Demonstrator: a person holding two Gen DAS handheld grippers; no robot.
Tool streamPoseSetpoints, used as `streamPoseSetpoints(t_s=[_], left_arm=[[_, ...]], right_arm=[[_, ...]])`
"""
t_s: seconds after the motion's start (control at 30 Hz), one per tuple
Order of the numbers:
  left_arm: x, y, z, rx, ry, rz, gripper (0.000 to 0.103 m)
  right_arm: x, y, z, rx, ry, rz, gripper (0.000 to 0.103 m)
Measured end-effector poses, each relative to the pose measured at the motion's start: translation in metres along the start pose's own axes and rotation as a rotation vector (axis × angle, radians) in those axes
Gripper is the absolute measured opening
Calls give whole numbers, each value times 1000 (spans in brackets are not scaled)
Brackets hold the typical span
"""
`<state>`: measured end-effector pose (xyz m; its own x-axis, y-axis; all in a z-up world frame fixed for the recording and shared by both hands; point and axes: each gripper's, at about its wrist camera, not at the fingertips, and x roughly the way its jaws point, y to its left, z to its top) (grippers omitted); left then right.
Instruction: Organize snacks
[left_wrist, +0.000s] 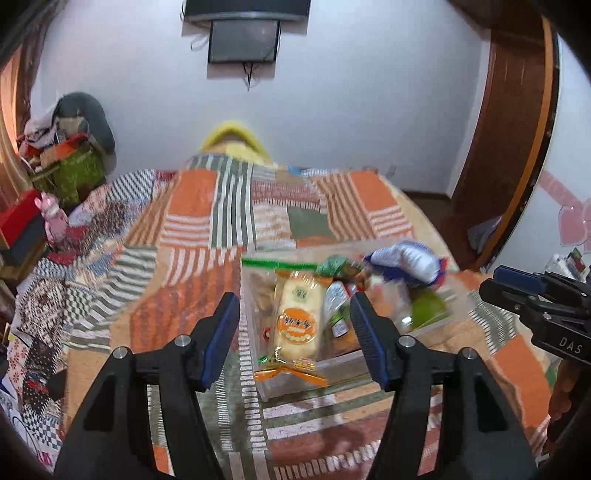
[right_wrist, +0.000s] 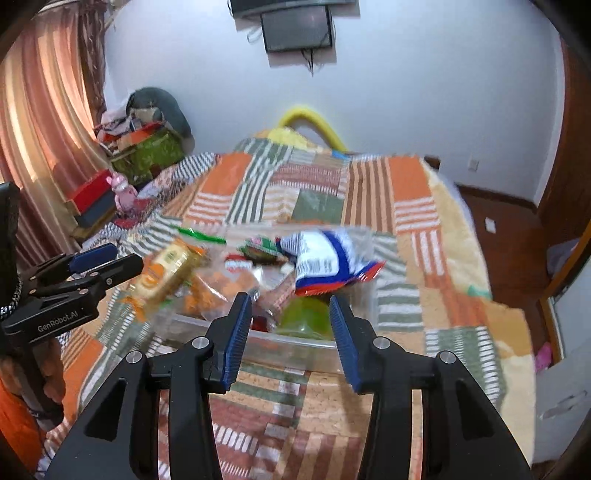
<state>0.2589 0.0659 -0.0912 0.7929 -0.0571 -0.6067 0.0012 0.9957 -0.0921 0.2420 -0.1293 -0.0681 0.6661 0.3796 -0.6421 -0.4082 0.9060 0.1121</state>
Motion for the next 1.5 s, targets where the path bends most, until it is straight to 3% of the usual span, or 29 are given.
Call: streamPoseSetpoints(t_s=[0.37, 0.5, 0.63, 0.8, 1.0, 1.5], left_arm=[[-129, -31, 14, 35, -270, -13, 64], [-162, -42, 10, 53, -343, -9, 72], [-184, -49, 3, 64, -398, -2, 89], [-196, -52, -5, 62, -418, -2, 100], [-201, -50, -9, 55, -422, -1, 103], [-201, -51, -17, 51, -421, 2, 103]], right_arm=[[-106, 20, 9, 8, -230, 26, 42], [-134, 29, 5, 15, -307, 38, 54], [-147, 36, 1, 5, -351, 30, 66], [-156, 45, -2, -18, -393, 4, 85], [-158, 49, -4, -21, -422, -20, 103], [-159, 52, -17, -32, -418, -58, 103]])
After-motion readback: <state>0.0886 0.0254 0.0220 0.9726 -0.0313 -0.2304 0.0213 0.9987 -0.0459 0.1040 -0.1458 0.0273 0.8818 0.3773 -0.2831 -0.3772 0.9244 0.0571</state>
